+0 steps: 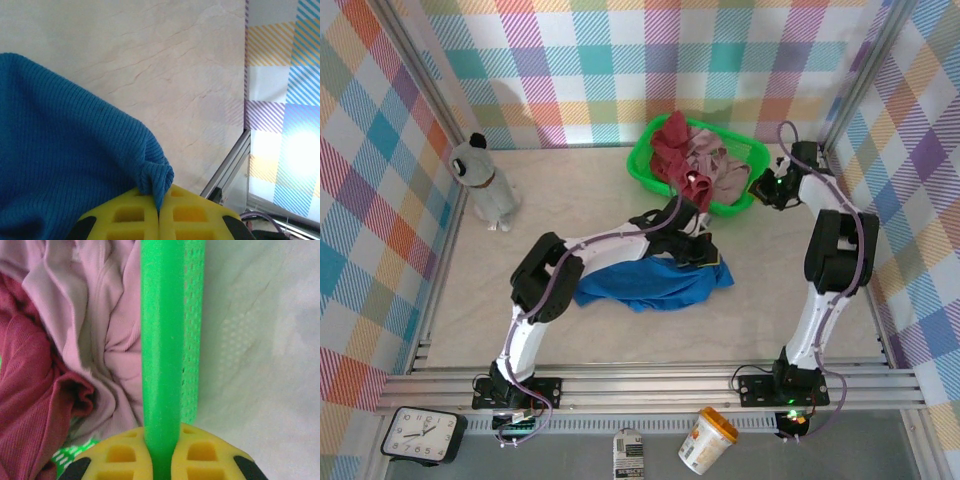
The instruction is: Fold and stack the tank tops
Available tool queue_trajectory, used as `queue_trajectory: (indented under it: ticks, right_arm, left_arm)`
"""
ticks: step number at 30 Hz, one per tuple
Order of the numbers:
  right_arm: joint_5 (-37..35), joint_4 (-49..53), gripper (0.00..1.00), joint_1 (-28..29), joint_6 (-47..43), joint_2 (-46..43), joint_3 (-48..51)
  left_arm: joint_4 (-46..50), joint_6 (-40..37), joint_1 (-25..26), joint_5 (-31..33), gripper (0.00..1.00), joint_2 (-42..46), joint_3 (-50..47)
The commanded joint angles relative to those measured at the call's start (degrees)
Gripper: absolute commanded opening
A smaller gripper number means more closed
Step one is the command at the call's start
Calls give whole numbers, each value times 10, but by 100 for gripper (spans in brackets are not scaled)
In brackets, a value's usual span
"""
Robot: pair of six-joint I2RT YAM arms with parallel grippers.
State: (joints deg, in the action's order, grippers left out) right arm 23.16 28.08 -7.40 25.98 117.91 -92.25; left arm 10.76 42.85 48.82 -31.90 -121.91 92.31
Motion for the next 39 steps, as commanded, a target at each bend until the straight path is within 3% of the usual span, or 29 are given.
queue_trajectory:
  ticks: [1,5,11,16,21,28,34,39]
  right_arm:
    - [-25,20,2,-19,-42,43,-71]
    - [-34,23,9,-37,-43,77,-122]
    - [-11,-3,8,-61,-39,116,-187]
    - [-1,-1,10,-67,-53,163,-266]
    - [-18,33,32,-68,-75,160,-314]
    - [-20,-1,62,-68,-79,4,-160]
    - [33,-32,72,-49,-64,-181,74]
    - [51,-27,76,2,-62,-311,241]
  left_arm:
    - [3,-1,23,-3,9,-26,54]
    - [0,-3,30,2,30,-34,75]
    - [45,-46,26,15,46,3,79]
    - [153,-111,12,54,56,54,65]
    - [258,-168,-47,117,62,138,-9]
    - [360,-225,-179,248,65,242,-140]
    - [314,-235,-270,242,64,230,-210]
    - [264,-221,-277,183,57,179,-218]
